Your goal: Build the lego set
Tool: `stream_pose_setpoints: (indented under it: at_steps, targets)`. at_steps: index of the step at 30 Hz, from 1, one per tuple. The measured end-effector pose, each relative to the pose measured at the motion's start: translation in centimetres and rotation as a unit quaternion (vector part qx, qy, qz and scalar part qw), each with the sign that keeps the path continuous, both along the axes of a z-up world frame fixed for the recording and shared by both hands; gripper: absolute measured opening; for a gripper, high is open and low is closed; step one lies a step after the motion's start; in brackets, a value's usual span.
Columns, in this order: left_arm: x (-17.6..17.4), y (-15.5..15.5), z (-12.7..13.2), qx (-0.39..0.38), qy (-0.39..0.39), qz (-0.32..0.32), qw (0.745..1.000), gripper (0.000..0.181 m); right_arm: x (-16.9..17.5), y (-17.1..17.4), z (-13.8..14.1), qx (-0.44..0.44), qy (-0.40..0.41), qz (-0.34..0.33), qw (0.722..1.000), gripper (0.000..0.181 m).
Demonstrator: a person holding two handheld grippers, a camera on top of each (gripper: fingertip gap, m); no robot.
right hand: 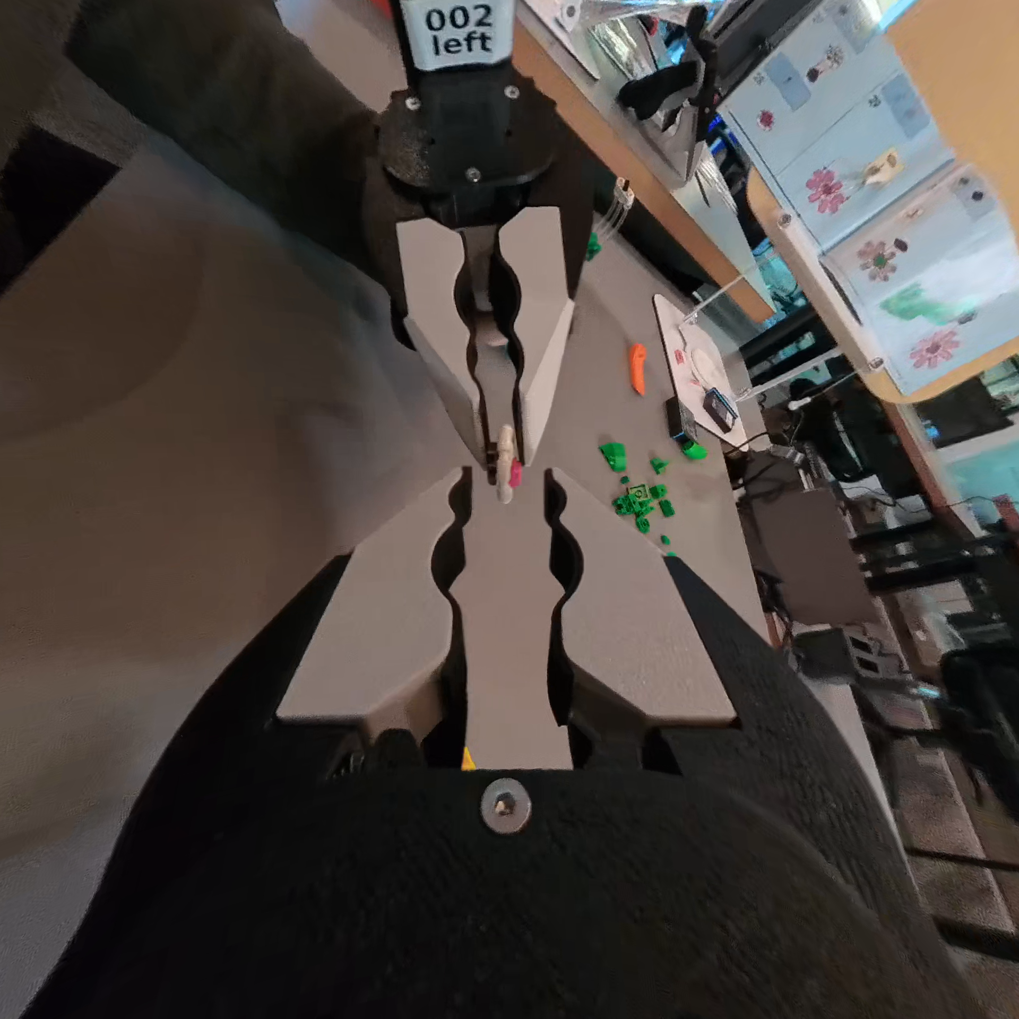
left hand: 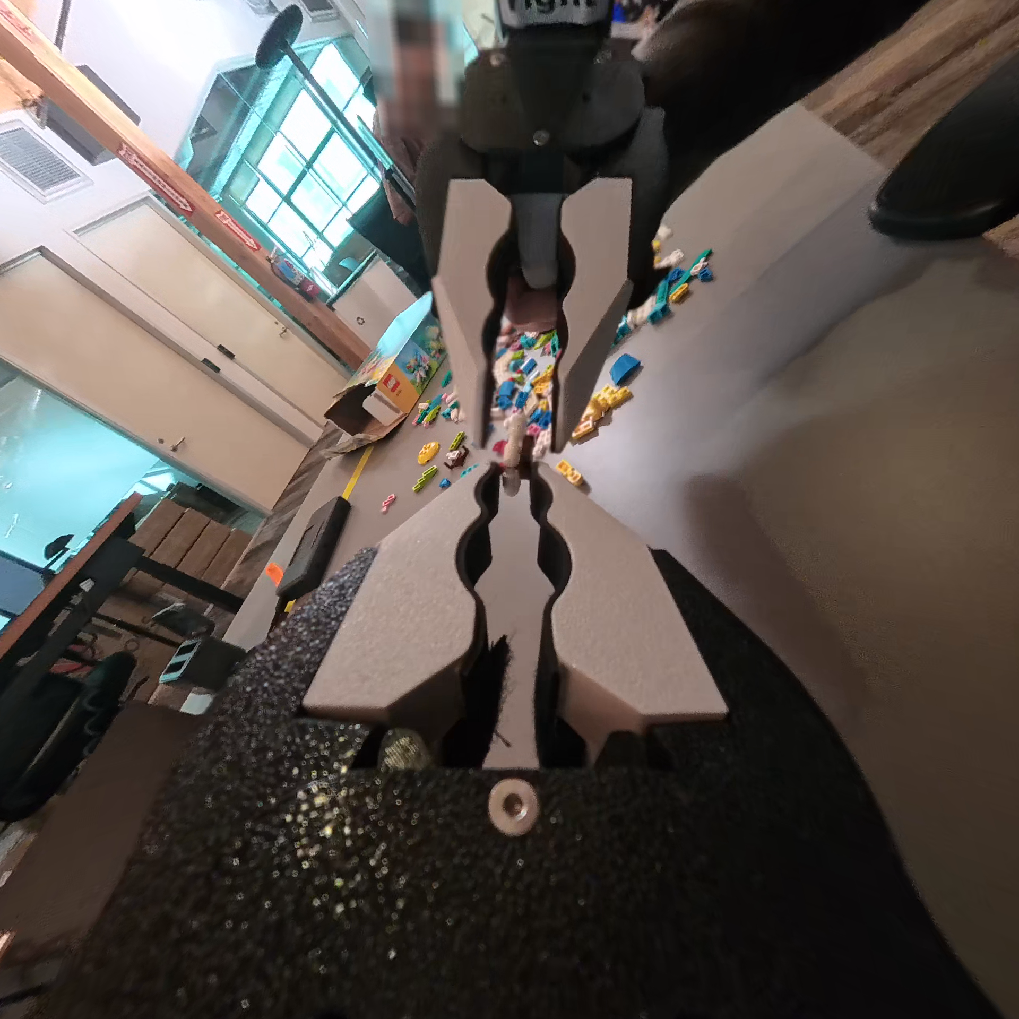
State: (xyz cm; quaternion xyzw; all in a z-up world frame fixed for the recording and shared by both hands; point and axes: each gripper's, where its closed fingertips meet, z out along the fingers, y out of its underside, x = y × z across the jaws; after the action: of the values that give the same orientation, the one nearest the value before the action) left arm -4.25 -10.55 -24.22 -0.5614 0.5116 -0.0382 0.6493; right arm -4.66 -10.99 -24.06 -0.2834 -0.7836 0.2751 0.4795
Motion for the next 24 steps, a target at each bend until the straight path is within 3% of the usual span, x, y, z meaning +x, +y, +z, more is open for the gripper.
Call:
stream_pose_setpoints:
  at_steps: [4,8,11,15,19,21,24]
  targets:
    - [-0.5,0.6,-0.4,-0.006,0.011,0.022,1.0,0.008,-0.5,0.4,0.0,0.068,0.015,-0.013,0.997,0.024]
    - [-0.7,0.5,-0.1,0.004,0.01,0.027,1.0,0.008,-0.9,0.2,-0.2,0.137,0.02,-0.013,0.99,0.009]
    - [-0.5,-0.1,0.6,-0.005,-0.039,-0.007,0.999,0.009,-0.6,-0.5,0.7,0.094,0.023,0.007,0.995,0.008]
    - [-0.3,-1.7,3.3,-0.031,-0.168,-0.08,0.982,0.011,-0.3,-1.9,3.6,0.006,0.073,0.048,0.996,0.008]
    - [-0.1,-2.7,5.0,-0.03,-0.22,-0.114,0.968,0.022,-0.1,-3.0,5.9,-0.059,0.113,0.077,0.989,0.008]
    - [0.1,-3.1,5.9,-0.027,-0.256,-0.128,0.958,0.011,-0.1,-3.3,6.3,-0.075,0.119,0.087,0.986,0.008]
    - [0.2,-3.2,6.4,-0.029,-0.282,-0.136,0.949,0.012,-0.2,-3.6,6.3,-0.084,0.123,0.095,0.984,0.008]
